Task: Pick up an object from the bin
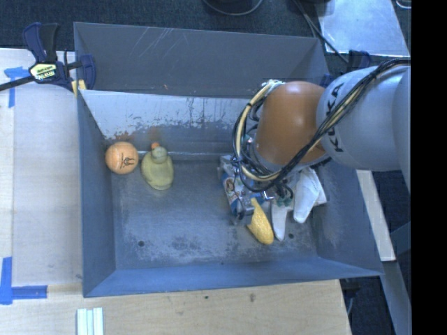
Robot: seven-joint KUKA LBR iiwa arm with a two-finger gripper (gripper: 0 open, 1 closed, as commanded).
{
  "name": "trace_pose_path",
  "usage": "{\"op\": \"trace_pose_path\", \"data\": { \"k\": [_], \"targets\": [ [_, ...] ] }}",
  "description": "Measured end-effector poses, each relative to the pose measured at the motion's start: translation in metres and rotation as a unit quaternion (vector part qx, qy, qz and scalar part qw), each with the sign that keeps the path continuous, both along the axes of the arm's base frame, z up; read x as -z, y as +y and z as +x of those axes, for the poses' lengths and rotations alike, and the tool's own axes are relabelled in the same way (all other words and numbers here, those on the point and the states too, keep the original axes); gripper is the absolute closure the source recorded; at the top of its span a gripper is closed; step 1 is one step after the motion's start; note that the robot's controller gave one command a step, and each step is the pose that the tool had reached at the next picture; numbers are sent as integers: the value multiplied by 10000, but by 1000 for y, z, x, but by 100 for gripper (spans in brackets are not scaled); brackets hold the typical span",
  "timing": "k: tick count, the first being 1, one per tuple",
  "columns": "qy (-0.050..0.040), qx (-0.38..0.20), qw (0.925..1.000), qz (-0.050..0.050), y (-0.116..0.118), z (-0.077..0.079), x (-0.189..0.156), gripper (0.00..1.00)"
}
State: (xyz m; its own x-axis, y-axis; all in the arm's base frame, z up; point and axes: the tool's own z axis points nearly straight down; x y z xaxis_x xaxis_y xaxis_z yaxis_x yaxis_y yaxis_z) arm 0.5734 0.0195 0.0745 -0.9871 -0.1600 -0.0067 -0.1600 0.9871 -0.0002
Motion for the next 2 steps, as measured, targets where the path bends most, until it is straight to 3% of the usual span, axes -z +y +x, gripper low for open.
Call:
{"op": "trace_pose_path", "data": {
  "k": [1, 2],
  "targets": [
    [-17, -472, 9989, 7, -29, -2, 2, 0],
    [-1, 691, 9976, 30, -39, 22, 1, 100]
  ]
}}
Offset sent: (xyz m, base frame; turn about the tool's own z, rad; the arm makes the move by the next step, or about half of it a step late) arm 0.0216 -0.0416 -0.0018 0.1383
